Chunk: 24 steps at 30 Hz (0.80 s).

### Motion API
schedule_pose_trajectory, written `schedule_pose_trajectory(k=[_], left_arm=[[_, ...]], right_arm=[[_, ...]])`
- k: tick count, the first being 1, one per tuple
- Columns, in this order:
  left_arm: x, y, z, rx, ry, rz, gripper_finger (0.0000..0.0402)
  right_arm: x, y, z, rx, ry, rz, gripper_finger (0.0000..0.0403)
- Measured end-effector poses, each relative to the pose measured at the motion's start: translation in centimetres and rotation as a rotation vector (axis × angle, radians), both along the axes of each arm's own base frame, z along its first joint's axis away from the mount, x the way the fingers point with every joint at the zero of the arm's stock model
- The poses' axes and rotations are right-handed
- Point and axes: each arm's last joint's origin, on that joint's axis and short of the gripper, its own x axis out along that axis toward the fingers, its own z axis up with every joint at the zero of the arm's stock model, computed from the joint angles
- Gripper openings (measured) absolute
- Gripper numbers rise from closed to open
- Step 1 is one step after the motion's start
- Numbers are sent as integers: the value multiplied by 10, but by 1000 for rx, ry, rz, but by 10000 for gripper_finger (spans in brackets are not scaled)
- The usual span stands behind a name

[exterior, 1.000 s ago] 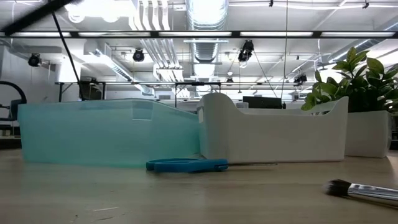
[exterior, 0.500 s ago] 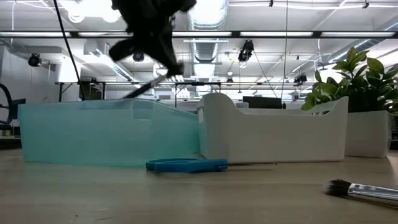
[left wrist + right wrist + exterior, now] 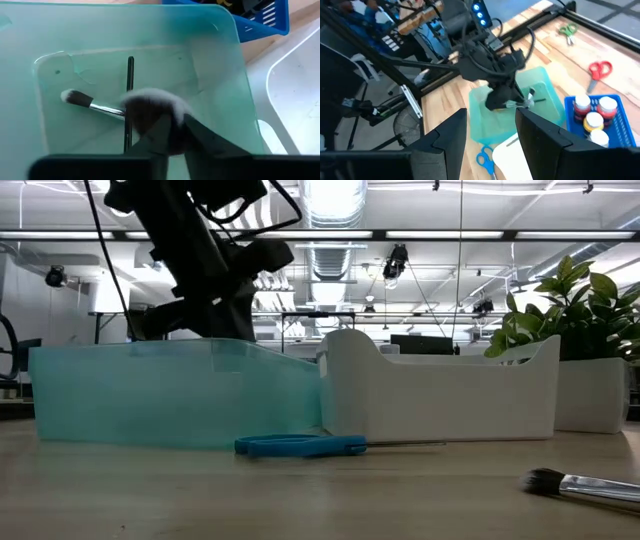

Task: Pick & Place Paint Supplies
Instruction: Put the black highlighter brush into the green bin, then put the black eyeshadow brush into the green bin

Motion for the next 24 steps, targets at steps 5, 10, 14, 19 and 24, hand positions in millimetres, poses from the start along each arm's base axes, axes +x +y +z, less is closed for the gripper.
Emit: schedule_pose_trajectory(k=[5,10,14,19,24], left_arm=[[3,-1,8,-3,-29,-2,136],[7,-6,43,28,-125,-93,182],[4,-19,90,124,-241,-286,185],[-17,-36,151,288,-397,-513,165],[-51,-40,193,421,-517,-506,143]], right_arm=[[0,0,-11,14,56,-22,167],[-2,4,-29,64,141,-37,167],[-4,16,-51,118,216,-6,167],[1,32,-85,247,328,-7,167],[27,57,-109,302,395,-50,167]])
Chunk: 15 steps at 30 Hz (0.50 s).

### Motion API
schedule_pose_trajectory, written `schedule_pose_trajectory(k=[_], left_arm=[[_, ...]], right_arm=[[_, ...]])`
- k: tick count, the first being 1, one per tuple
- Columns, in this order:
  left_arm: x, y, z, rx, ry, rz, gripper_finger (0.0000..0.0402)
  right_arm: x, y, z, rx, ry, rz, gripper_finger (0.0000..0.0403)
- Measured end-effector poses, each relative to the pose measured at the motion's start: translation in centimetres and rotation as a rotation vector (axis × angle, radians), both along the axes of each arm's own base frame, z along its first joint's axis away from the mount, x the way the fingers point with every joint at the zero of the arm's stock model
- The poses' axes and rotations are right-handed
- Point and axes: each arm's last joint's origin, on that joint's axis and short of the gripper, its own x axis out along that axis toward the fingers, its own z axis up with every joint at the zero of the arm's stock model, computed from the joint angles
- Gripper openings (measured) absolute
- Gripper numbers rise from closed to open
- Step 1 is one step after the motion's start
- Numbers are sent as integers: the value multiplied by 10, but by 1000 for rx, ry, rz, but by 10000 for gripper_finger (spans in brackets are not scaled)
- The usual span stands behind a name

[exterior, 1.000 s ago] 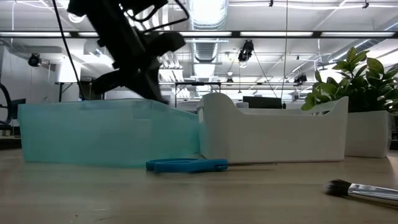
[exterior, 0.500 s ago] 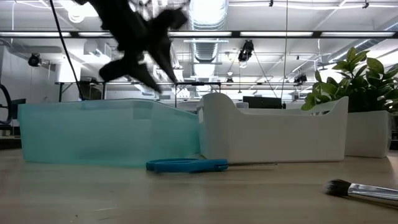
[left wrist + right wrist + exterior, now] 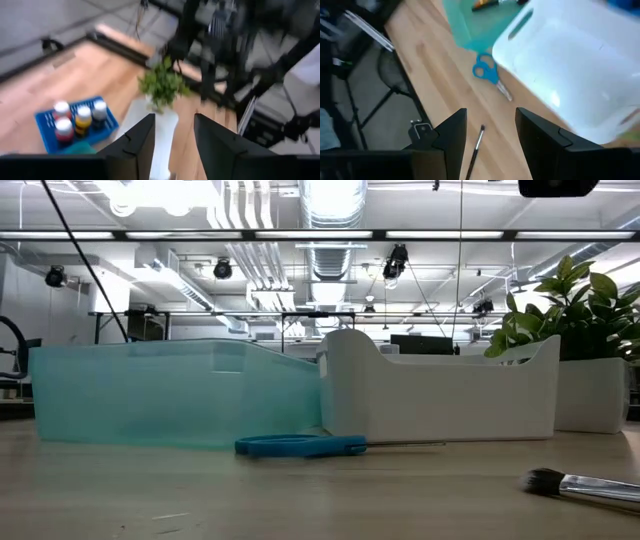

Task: Pick & Place Paint Supplies
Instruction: Put the black eyeshadow brush into the green bin

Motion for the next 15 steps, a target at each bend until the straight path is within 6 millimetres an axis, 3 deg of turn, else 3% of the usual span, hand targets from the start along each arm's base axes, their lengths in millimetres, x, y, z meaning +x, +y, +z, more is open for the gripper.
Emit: schedule_pose_trajectory(k=[6,15], left_arm=[[-33,1,21,-10,-75,-14,138],[-49,-10,27,46,-96,-114,138]], right_arm=[[51,29,-29,42,149,-81,167],[99,65,-72,72,478,-167,167]])
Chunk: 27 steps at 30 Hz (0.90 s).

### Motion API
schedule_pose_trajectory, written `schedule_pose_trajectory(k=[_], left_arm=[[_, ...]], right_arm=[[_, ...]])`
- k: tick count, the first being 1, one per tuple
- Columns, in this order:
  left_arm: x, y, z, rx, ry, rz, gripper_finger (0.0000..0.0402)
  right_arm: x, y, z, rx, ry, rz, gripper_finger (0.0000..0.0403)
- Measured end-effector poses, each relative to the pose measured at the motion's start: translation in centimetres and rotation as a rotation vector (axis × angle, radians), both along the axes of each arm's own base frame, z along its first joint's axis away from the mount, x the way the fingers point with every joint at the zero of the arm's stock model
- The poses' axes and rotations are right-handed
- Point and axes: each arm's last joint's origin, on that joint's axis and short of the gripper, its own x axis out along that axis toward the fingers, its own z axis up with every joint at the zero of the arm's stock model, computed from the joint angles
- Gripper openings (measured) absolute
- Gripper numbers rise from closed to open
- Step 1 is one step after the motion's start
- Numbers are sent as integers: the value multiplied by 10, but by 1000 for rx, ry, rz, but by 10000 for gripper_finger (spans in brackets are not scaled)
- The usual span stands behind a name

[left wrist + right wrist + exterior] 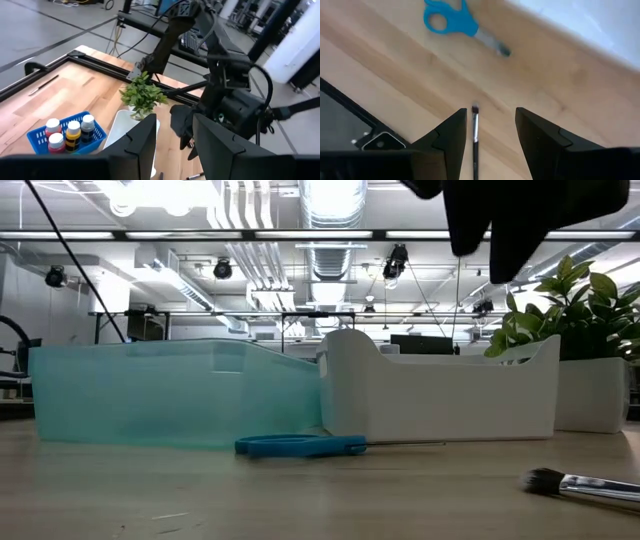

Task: Pick & Place Paint Supplies
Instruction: Put the black eyeshadow brush into the green bin

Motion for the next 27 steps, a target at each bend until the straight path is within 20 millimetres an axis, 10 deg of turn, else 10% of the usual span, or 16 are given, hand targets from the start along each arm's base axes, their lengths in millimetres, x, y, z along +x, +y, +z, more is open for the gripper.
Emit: schedule_pose_trajectory(k=[11,27], left_arm=[[-6,-11,0,28,1,-71,137],[-11,-22,0,30,1,-132,137]], right_arm=[[44,33,-45,44,217,36,166],[56,47,-78,9,322,90,166]])
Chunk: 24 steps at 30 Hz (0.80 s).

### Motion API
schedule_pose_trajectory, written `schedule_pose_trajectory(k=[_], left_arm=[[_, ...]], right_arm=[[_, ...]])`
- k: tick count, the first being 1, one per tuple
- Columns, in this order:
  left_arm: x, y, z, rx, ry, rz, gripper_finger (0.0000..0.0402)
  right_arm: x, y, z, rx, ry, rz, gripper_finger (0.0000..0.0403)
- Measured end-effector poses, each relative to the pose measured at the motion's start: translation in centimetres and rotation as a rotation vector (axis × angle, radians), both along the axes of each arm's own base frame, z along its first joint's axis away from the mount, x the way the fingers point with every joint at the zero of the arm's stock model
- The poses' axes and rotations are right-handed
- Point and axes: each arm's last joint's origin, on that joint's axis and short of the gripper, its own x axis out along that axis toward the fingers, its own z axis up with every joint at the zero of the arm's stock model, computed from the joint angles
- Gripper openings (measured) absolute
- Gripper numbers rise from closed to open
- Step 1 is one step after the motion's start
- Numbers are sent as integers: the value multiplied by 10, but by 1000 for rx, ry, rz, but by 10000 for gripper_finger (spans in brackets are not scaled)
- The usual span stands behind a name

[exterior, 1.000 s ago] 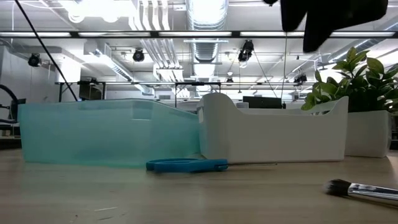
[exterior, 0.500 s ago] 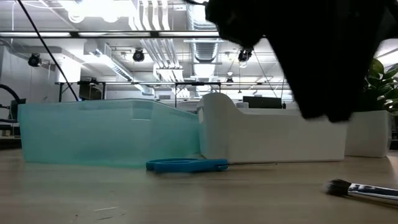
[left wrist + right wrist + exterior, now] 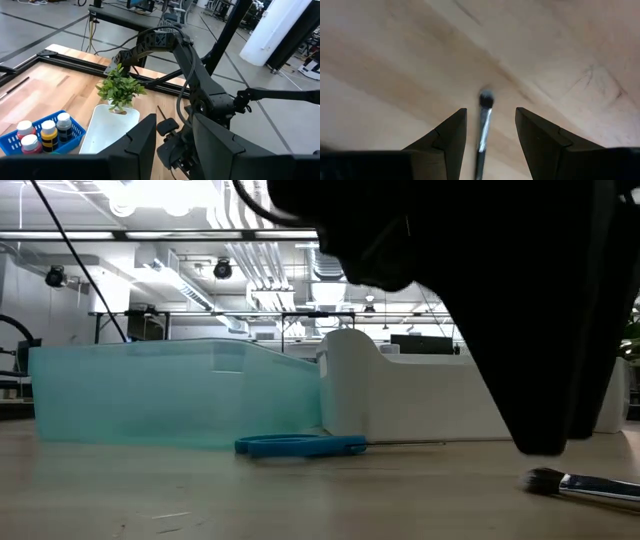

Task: Pick & Place Paint Supplies
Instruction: Put the black eyeshadow brush into the green bin

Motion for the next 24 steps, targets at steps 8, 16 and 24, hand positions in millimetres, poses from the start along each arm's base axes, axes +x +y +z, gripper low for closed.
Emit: schedule_pose_trajectory(k=[8,16,24], left_arm=[[0,0,0,-8,0,2,137],[0,0,0,-18,-3,6,137],[0,0,0,-19,-3,8,137]], right_arm=[[1,0,-9,-6,-29,23,166],[0,1,-18,-3,-35,27,166],[1,2,-19,-7,-59,35,123]])
